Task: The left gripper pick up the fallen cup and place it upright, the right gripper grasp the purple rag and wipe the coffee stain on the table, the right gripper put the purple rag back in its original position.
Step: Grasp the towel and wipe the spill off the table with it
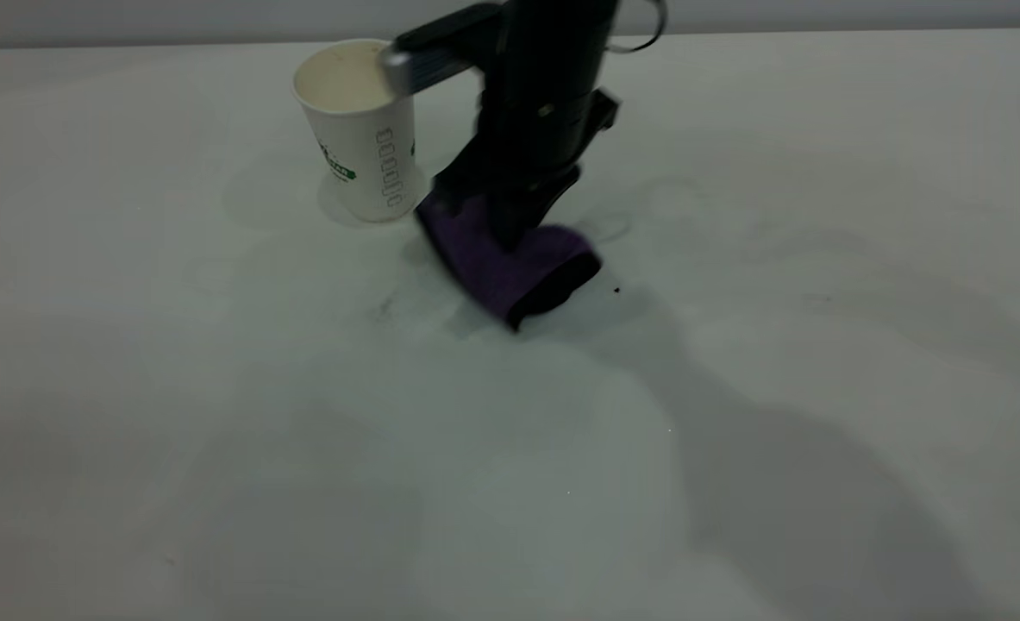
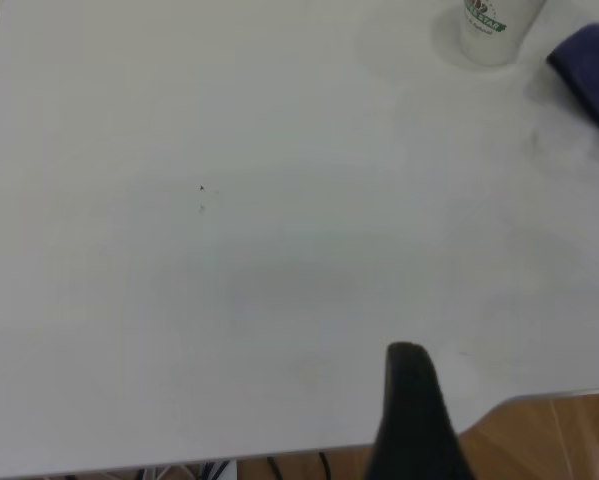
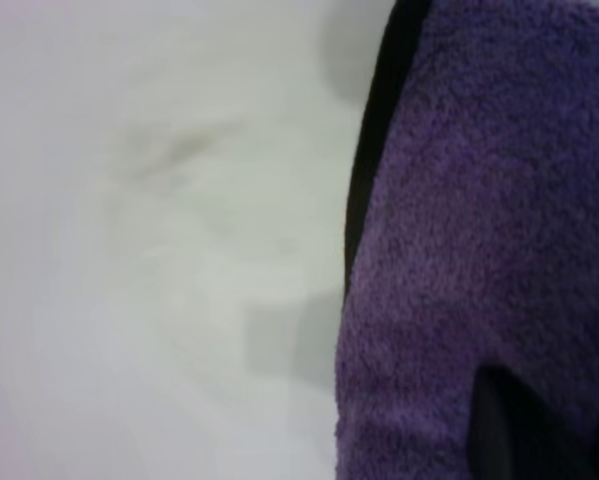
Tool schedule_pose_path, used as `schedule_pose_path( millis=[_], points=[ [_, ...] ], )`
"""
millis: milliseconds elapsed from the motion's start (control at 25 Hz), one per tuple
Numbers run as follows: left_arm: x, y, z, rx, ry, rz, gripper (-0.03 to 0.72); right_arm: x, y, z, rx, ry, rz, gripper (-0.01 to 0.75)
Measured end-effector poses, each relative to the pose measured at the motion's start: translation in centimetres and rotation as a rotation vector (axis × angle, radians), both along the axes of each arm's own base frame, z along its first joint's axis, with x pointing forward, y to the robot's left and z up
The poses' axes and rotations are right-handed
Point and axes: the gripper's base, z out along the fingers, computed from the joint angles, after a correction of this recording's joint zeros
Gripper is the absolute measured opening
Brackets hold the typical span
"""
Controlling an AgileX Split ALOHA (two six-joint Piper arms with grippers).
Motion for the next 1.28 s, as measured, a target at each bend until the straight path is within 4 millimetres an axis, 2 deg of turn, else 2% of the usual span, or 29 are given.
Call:
schedule_pose_path(
  millis=[200, 320, 520, 600, 720, 920, 1280],
  points=[
    [0.0, 0.0, 0.0, 0.0, 0.0, 0.0, 0.569, -2.6, 3.2, -0.1, 0.007, 0.012, 0.036, 0.076],
    [0.0, 0.0, 0.0, 0.0, 0.0, 0.0, 0.569, -3.3, 4.2, -1.0, 0.019, -0.002, 0.041, 0.076],
    [0.0, 0.0, 0.0, 0.0, 0.0, 0.0, 0.569, -2.7, 3.3, -4.1, 0.008, -0.005, -0.013, 0.076],
    [0.0, 0.0, 0.0, 0.0, 0.0, 0.0, 0.569, -1.7, 2.3, -4.1, 0.004, -0.009, -0.058, 0.076],
    [0.0, 0.0, 0.0, 0.0, 0.0, 0.0, 0.569, 0.4, -0.3, -4.1, -0.024, -0.024, -0.13, 0.076],
    [0.0, 0.0, 0.0, 0.0, 0.0, 0.0, 0.569, 3.8, -6.8, -4.2, -0.113, 0.012, -0.299, 0.076],
    [0.0, 0.0, 0.0, 0.0, 0.0, 0.0, 0.569, 6.6, -18.3, -4.1, -0.227, 0.178, -0.579, 0.087]
  ],
)
